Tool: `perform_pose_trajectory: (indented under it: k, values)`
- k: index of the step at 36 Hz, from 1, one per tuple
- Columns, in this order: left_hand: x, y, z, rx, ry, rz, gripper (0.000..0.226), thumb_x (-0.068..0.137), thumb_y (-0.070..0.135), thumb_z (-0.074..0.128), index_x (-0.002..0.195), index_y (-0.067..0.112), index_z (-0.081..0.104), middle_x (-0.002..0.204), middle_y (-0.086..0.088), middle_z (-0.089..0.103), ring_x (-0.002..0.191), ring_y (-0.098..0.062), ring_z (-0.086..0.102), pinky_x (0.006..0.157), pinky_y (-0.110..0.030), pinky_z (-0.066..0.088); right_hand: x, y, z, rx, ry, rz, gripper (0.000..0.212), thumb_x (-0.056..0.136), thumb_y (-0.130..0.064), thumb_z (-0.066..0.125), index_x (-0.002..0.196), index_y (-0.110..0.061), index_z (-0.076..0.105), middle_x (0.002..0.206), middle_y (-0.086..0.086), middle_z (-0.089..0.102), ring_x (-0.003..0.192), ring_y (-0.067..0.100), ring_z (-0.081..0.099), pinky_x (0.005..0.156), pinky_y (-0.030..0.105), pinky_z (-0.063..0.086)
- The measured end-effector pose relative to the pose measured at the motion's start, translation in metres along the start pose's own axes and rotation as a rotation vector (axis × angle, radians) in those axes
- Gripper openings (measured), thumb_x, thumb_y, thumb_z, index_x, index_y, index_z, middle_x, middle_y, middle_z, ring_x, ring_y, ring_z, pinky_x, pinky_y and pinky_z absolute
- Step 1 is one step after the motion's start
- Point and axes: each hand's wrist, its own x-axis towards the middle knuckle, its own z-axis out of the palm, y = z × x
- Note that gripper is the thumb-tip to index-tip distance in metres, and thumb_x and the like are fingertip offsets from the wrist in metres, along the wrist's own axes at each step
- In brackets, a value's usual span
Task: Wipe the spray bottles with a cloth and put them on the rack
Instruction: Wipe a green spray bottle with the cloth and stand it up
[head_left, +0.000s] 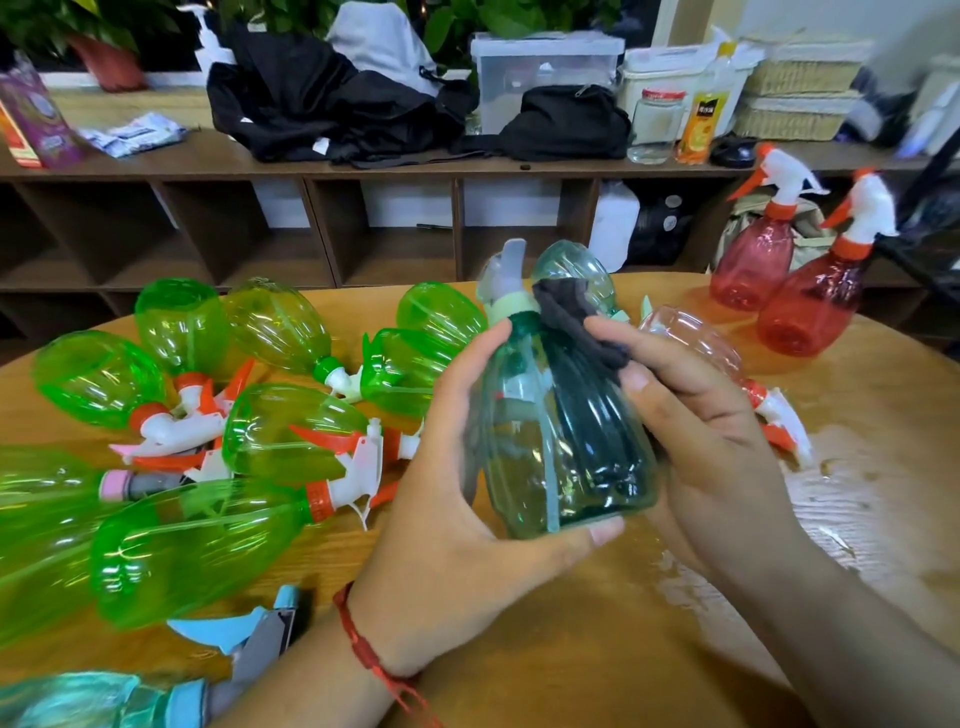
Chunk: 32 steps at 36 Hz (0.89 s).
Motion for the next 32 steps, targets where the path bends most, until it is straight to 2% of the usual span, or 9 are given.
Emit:
perform_pose_trajectory:
  k: [5, 11, 13, 15, 16, 19, 22, 26, 32]
  values:
    - [0.002, -0.003, 0.0, 0.079, 0.091, 0.067, 0.117, 0.069, 0.021, 0.097, 0.163, 0.021, 0.026, 0.158, 0.021, 0.047, 0.148, -0.013, 0.049, 0.118, -0.034, 0.046, -0.002, 0.001, 0.002, 0.051, -0.001, 0.003, 0.029, 0.097, -0.018, 0.064, 0.121, -0.023, 0.079, 0.14, 0.007, 0.069, 0.138, 0.027, 0.06, 0.113, 0.044, 0.05]
    - [0.007, -0.008, 0.004, 0.094, 0.283, 0.075, 0.115, 0.073, 0.014, 0.094, 0.165, 0.02, 0.026, 0.164, 0.008, 0.042, 0.144, -0.01, 0.053, 0.113, -0.029, 0.05, -0.004, 0.004, 0.003, -0.061, -0.026, 0.05, 0.043, 0.095, -0.018, 0.072, 0.137, -0.016, 0.07, 0.141, 0.009, 0.068, 0.135, 0.032, 0.061, 0.116, 0.059, 0.045]
    - [0.007, -0.012, 0.003, 0.073, 0.316, 0.045, 0.116, 0.075, 0.017, 0.097, 0.165, 0.025, 0.025, 0.164, 0.01, 0.042, 0.143, -0.015, 0.054, 0.114, -0.038, 0.051, -0.006, 0.004, 0.008, -0.128, -0.047, 0.089, 0.054, 0.088, -0.019, 0.079, 0.14, -0.02, 0.066, 0.134, 0.004, 0.072, 0.113, 0.037, 0.071, 0.102, 0.051, 0.055]
    - [0.005, -0.014, 0.003, 0.106, 0.299, 0.01, 0.113, 0.079, 0.024, 0.096, 0.165, 0.036, 0.024, 0.166, 0.013, 0.039, 0.144, -0.019, 0.054, 0.112, -0.046, 0.052, -0.007, 0.003, 0.013, -0.172, -0.007, 0.117, 0.058, 0.083, -0.016, 0.09, 0.136, -0.024, 0.067, 0.12, -0.002, 0.078, 0.085, 0.046, 0.068, 0.073, 0.035, 0.061]
    - [0.004, -0.015, 0.003, 0.147, 0.281, -0.005, 0.112, 0.08, 0.026, 0.094, 0.165, 0.041, 0.022, 0.167, 0.014, 0.038, 0.144, -0.018, 0.054, 0.112, -0.046, 0.053, -0.007, 0.004, 0.015, -0.183, 0.028, 0.118, 0.06, 0.078, -0.014, 0.089, 0.133, -0.023, 0.068, 0.115, -0.005, 0.079, 0.085, 0.045, 0.068, 0.068, 0.028, 0.061]
    - [0.003, -0.014, 0.002, 0.183, 0.2, -0.05, 0.116, 0.082, 0.02, 0.092, 0.164, 0.051, 0.016, 0.167, 0.016, 0.037, 0.145, -0.017, 0.053, 0.113, -0.045, 0.051, -0.004, 0.006, 0.011, -0.186, 0.08, 0.125, 0.063, 0.073, -0.013, 0.084, 0.134, -0.017, 0.068, 0.119, -0.005, 0.079, 0.105, 0.022, 0.076, 0.091, 0.027, 0.061]
    - [0.007, -0.007, -0.005, -0.013, 0.09, -0.075, 0.101, 0.089, 0.01, 0.082, 0.165, 0.044, 0.023, 0.155, 0.028, 0.05, 0.14, -0.014, 0.058, 0.108, -0.032, 0.054, 0.002, 0.009, 0.004, -0.095, 0.09, 0.13, 0.068, 0.073, -0.02, 0.091, 0.137, -0.014, 0.067, 0.128, 0.004, 0.076, 0.121, 0.023, 0.072, 0.105, 0.04, 0.056]
    - [0.014, -0.008, -0.015, -0.249, 0.174, -0.144, 0.068, 0.094, 0.032, 0.074, 0.155, 0.042, 0.046, 0.153, 0.016, 0.057, 0.136, -0.019, 0.063, 0.107, -0.046, 0.056, 0.004, 0.005, 0.002, -0.11, 0.122, 0.113, 0.062, 0.075, -0.023, 0.093, 0.133, -0.017, 0.07, 0.126, 0.004, 0.077, 0.119, 0.023, 0.072, 0.106, 0.039, 0.056]
    - [0.016, -0.009, -0.012, -0.238, 0.221, -0.178, 0.071, 0.09, 0.038, 0.085, 0.149, 0.054, 0.049, 0.144, 0.012, 0.065, 0.138, -0.01, 0.059, 0.107, -0.047, 0.057, -0.003, 0.002, 0.009, -0.234, 0.071, 0.028, 0.05, 0.09, -0.017, 0.077, 0.139, -0.021, 0.066, 0.128, -0.005, 0.076, 0.119, 0.014, 0.071, 0.097, 0.028, 0.057]
